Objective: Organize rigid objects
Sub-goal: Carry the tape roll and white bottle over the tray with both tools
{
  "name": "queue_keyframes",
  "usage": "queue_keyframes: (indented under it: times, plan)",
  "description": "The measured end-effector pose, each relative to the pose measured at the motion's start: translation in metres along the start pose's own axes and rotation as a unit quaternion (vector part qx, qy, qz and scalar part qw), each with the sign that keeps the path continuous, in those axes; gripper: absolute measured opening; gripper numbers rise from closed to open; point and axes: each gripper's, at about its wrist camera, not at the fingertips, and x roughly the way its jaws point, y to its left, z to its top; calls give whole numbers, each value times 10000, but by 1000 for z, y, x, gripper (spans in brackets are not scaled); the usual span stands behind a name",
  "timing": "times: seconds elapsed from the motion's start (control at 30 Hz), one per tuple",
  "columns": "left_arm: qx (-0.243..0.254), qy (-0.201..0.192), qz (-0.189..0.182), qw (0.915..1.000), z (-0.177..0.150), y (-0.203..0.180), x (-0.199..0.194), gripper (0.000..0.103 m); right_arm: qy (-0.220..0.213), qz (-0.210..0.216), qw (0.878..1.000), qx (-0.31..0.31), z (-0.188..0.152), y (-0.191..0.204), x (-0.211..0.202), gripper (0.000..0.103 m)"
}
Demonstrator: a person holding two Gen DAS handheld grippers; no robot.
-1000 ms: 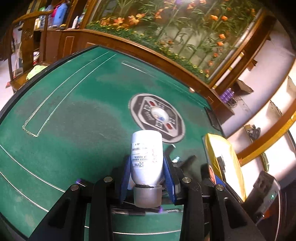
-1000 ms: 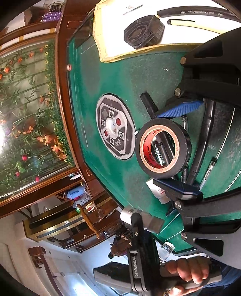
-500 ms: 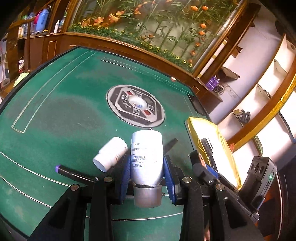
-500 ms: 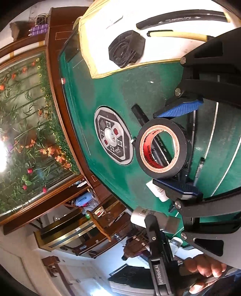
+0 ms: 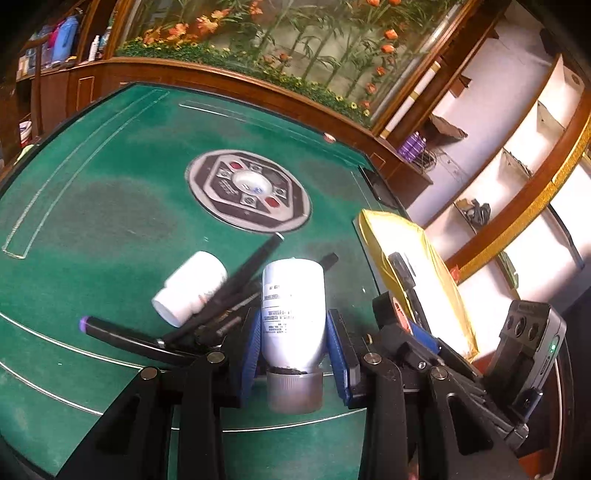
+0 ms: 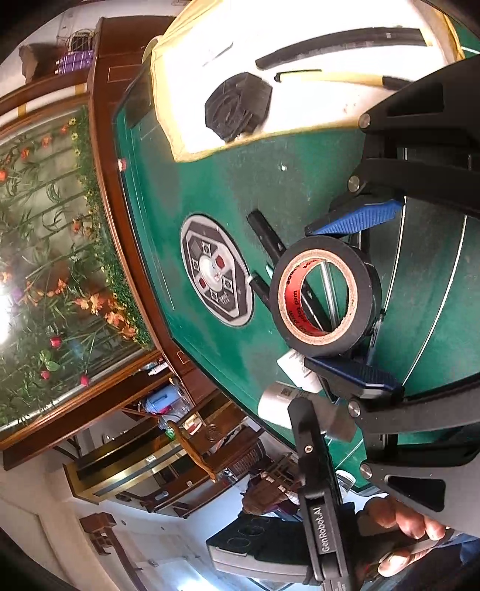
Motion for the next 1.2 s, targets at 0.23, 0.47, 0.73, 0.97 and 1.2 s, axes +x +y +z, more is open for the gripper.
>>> queue_keyframes:
  times: [0.23, 0.47, 0.73, 0.97, 1.2]
  plan:
    - [311, 153, -90, 9994, 1, -35, 10, 36, -255, -206, 9990, 295, 8, -30, -26, 61]
    - [796, 386, -482, 9949, 2, -96, 27, 36, -645, -779, 9925, 692, 20, -80, -69, 61]
    - [1088, 873, -983, 9853, -11, -166, 74, 36, -411, -1675, 9819, 778, 18, -126, -86, 62]
    - [1063, 1325, -876, 9816, -25, -187, 117, 36, -5, -2273, 9728, 453, 10, -139, -81, 62]
    - [967, 1414, -620, 9833, -25, -183, 136, 36, 358, -2492, 9677, 81, 15, -145, -69, 61]
